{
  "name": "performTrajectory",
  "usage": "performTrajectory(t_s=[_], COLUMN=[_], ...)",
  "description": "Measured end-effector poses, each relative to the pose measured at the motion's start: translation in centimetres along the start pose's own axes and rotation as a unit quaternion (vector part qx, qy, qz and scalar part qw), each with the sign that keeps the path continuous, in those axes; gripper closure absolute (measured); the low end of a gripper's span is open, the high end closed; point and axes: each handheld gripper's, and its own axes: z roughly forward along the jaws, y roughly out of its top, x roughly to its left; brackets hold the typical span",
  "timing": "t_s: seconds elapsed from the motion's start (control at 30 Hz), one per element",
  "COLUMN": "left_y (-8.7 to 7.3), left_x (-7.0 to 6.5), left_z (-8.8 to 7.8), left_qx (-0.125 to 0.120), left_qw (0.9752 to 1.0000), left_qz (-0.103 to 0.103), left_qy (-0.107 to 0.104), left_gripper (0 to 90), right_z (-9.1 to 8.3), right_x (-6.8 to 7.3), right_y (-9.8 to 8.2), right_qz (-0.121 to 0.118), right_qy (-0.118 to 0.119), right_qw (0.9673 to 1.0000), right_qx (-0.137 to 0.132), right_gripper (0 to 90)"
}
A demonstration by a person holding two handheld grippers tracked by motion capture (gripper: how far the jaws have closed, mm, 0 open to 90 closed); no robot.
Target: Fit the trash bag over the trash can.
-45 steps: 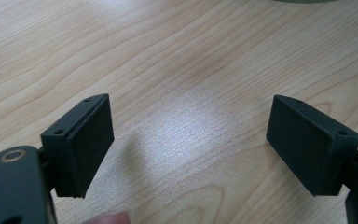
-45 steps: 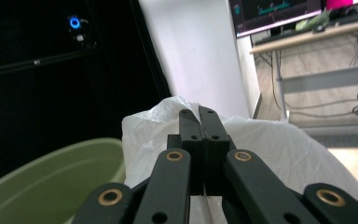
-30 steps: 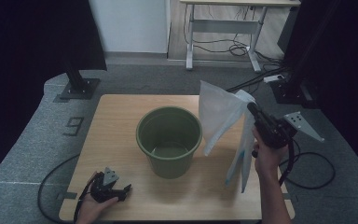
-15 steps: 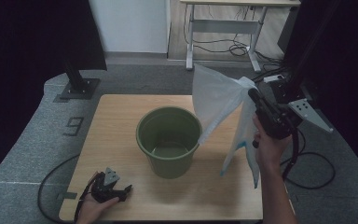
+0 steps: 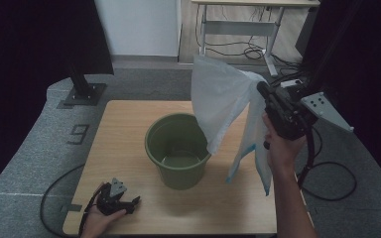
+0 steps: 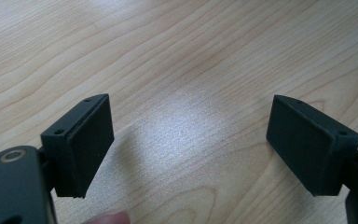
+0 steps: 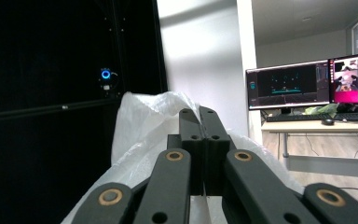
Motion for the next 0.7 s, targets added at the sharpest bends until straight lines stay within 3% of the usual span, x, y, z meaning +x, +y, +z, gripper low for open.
performTrajectory(t_s=[0.4,0.7], left_y=[0.0,0.0], left_x=[0.0,0.1], left_z=[0.0,-0.1], left_qx=[0.003,0.000], left_qw=[1.0000,1.0000], left_qz=[0.002,0.000], left_qy=[0.001,0.002], left_gripper=[14.5,14.5], right_z=[1.5,0.4], right_x=[0.6,2.1], right_y=[-6.2,-9.3], right_qz=[0.013,0.014], right_qy=[0.013,0.041], right_qw=[0.9984,0.9965], right_qx=[0.054,0.071], right_gripper=[88.9,88.8])
